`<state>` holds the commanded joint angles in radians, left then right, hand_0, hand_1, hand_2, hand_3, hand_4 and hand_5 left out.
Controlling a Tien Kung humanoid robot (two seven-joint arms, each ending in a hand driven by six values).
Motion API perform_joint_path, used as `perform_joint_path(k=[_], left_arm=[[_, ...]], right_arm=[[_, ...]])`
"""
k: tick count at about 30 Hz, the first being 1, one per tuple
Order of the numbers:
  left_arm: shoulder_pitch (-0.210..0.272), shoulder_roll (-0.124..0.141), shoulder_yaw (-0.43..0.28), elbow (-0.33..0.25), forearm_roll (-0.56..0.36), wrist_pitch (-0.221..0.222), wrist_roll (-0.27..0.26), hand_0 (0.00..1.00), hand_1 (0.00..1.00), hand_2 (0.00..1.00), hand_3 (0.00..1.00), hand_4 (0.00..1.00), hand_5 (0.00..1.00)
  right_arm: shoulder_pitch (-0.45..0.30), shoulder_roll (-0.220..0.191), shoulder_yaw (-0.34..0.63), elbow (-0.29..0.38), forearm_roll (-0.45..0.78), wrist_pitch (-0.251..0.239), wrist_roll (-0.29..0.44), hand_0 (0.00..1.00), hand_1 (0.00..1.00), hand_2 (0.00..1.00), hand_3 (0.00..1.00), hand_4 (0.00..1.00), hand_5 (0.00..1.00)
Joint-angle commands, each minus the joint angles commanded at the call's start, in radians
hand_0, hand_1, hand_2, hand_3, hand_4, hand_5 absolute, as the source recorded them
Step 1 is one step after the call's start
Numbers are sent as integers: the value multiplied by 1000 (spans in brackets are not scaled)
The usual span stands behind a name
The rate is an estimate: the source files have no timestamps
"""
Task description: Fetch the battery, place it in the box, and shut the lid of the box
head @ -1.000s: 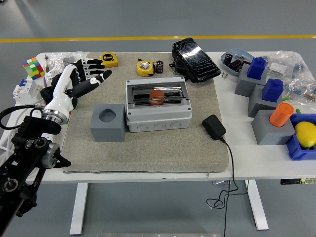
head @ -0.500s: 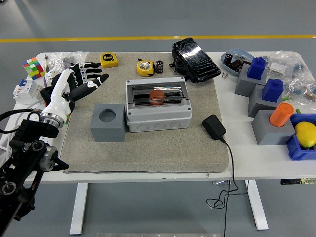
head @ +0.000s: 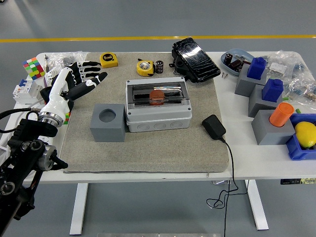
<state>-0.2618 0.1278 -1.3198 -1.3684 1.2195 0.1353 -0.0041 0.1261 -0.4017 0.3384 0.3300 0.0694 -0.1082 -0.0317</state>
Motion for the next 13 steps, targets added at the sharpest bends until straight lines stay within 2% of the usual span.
perform_joint_path(k=[13], left_arm=[[-5, 8, 1, -8, -4, 0, 0, 501, 608, 609, 622, 957, 286]], right_arm=[[6, -11, -4, 1, 0, 0, -2, 563, 594, 575, 544, 917, 483]])
